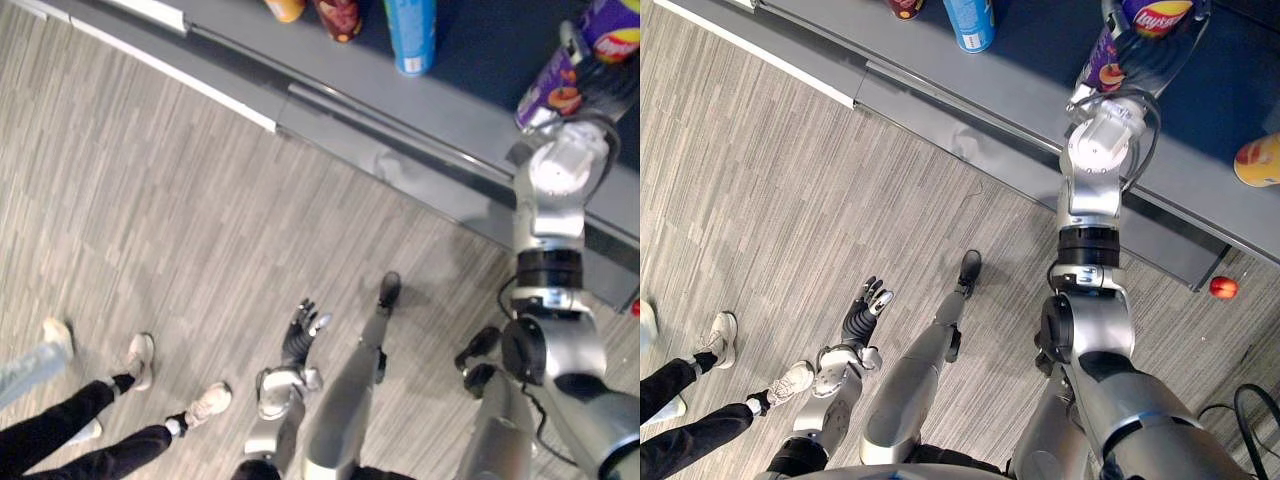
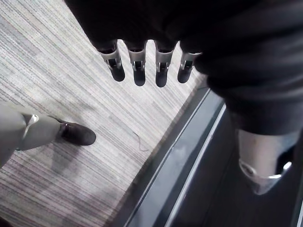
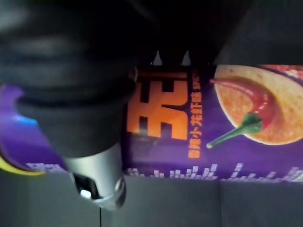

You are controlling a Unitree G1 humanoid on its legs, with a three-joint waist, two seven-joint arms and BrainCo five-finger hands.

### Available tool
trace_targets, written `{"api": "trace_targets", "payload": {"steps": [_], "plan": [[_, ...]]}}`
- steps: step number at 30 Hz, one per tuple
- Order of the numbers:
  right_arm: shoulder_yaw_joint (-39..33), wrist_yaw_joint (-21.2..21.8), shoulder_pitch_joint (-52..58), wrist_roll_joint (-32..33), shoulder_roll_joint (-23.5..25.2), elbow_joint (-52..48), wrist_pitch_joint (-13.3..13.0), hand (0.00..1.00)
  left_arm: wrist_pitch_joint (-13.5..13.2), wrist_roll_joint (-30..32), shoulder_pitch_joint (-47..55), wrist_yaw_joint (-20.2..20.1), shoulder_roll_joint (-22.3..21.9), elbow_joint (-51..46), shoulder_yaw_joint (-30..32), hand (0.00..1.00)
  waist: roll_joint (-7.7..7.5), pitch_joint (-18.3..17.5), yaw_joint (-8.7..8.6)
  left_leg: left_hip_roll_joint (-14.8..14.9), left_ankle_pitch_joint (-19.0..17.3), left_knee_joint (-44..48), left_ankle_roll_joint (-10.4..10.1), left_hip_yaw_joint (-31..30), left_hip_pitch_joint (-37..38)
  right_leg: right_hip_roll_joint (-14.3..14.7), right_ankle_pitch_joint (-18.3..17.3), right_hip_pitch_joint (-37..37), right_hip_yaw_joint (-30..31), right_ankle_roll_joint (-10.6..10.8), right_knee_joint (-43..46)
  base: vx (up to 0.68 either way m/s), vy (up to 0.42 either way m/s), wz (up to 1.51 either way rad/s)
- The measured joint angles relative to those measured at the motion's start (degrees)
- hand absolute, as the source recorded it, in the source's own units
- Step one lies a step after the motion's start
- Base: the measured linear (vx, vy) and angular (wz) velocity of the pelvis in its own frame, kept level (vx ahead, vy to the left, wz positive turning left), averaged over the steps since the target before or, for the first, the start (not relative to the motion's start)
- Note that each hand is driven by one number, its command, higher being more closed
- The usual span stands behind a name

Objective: Put the gum and the chips on the shelf.

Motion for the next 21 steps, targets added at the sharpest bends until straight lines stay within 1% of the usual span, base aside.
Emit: {"api": "trace_targets", "payload": {"steps": [5,6,8,13,15,18,21], "plan": [[1.9,1.3,2.1,-0.1,0.5,-0.4,-0.9,1.00,0.0,0.0,0.0,0.0,-0.9,0.1,0.0,0.00,0.00,0.0,-0.41,0.0,0.0,0.0,0.0,0.2,0.5,-0.3,-0.5,0.1,0.1,-0.2,0.8,0.01,-0.048,-0.01],[2.5,1.5,2.8,-0.1,0.6,-0.5,-1.2,0.00,0.0,0.0,0.0,0.0,-0.9,0.4,0.0,0.00,0.00,0.0,-0.47,0.0,0.0,0.0,0.0,0.3,0.8,-0.2,-0.5,0.3,0.2,-0.2,0.9,0.00,-0.045,-0.05],[3.2,1.9,3.8,0.0,0.9,-0.3,-1.1,0.00,0.0,0.0,0.0,0.0,-0.9,0.8,0.0,0.00,-0.01,0.0,-0.50,0.0,0.0,0.0,0.0,0.6,1.3,-0.2,-0.5,0.5,0.6,-0.2,0.8,0.00,-0.040,-0.06],[3.1,2.8,9.2,0.0,4.2,4.4,2.5,0.00,0.0,0.0,0.0,0.0,-0.9,1.8,0.0,0.00,-0.02,0.0,-0.50,0.3,0.0,0.0,0.0,1.0,1.5,0.2,-0.4,0.5,1.1,-0.2,0.6,-0.01,-0.041,-0.04],[3.7,3.6,9.5,0.0,4.4,4.6,2.2,0.00,0.0,0.0,0.0,0.0,-0.9,2.7,0.0,0.00,-0.06,0.0,-0.57,0.6,0.2,0.0,0.2,1.4,1.6,0.5,-0.2,0.5,1.3,-0.2,0.5,0.01,-0.053,-0.09],[4.2,3.7,9.7,0.0,4.3,5.0,2.4,0.00,0.0,0.0,0.0,0.0,-0.9,2.9,0.0,0.00,-0.09,0.0,-0.70,0.9,0.1,0.0,0.1,1.8,2.3,0.8,-0.2,0.9,1.8,-0.3,0.0,0.00,-0.050,-0.10],[4.4,4.3,10.8,0.0,4.4,5.0,2.4,0.00,0.0,0.0,0.0,-0.1,-0.8,3.3,-0.1,0.00,-0.29,-0.1,-0.97,1.5,-0.1,0.0,-0.1,2.1,2.4,1.7,0.4,1.3,1.9,-0.5,-0.8,0.01,-0.054,-0.09]]}}
